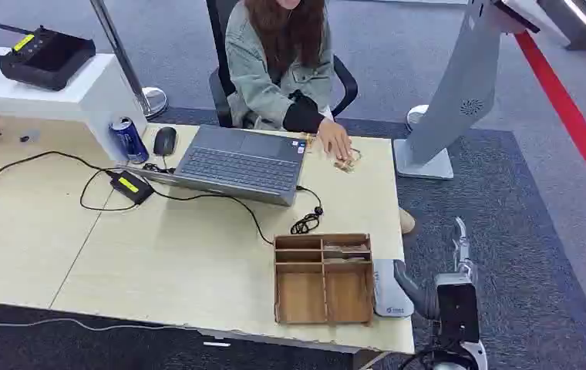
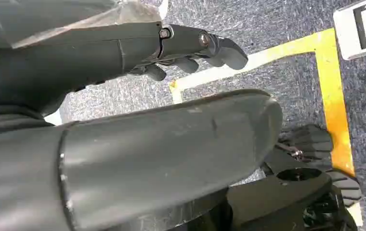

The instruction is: Pass the card to the sensor for recognition and then transmit it.

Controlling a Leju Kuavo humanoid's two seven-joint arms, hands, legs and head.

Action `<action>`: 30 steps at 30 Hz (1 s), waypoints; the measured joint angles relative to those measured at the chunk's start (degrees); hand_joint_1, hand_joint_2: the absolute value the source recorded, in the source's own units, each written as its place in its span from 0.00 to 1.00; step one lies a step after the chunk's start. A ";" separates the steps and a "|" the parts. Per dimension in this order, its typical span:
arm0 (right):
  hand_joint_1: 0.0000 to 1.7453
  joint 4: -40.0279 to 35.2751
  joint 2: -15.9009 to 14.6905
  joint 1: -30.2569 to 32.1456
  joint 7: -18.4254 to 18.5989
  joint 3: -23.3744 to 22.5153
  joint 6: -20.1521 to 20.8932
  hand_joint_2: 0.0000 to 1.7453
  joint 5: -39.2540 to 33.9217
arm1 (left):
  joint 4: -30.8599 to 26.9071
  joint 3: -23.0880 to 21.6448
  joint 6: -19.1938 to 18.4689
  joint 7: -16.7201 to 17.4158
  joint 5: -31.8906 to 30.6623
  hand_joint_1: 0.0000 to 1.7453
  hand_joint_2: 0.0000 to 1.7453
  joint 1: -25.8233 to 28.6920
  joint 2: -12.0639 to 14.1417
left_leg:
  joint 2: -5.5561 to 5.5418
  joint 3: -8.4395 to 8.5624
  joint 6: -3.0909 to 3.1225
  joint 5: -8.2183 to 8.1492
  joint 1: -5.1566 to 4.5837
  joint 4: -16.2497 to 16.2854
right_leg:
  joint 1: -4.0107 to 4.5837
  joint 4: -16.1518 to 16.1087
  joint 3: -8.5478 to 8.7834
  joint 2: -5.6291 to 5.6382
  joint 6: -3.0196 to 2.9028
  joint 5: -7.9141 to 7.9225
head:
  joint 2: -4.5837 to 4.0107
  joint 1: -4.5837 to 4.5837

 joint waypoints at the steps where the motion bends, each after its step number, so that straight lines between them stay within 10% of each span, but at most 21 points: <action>1: 0.00 0.00 0.00 0.00 0.00 0.00 0.00 1.00 0.00 | 0.00 0.00 0.00 0.00 0.00 0.00 0.00 0.00 0.00 | 0.00 0.00 0.00 0.00 0.00 0.00 | 0.00 0.00 0.00 0.00 0.00 0.00 | 0.00 0.00; 30: 0.00 -7.56 -1.09 -0.96 5.27 0.61 -0.11 1.00 5.83 | 0.00 0.50 -0.42 0.00 -1.18 0.00 0.00 0.01 0.02 | 0.00 -0.02 0.00 0.00 0.00 0.00 | 0.00 0.00 0.01 0.00 0.00 0.00 | 0.00 0.02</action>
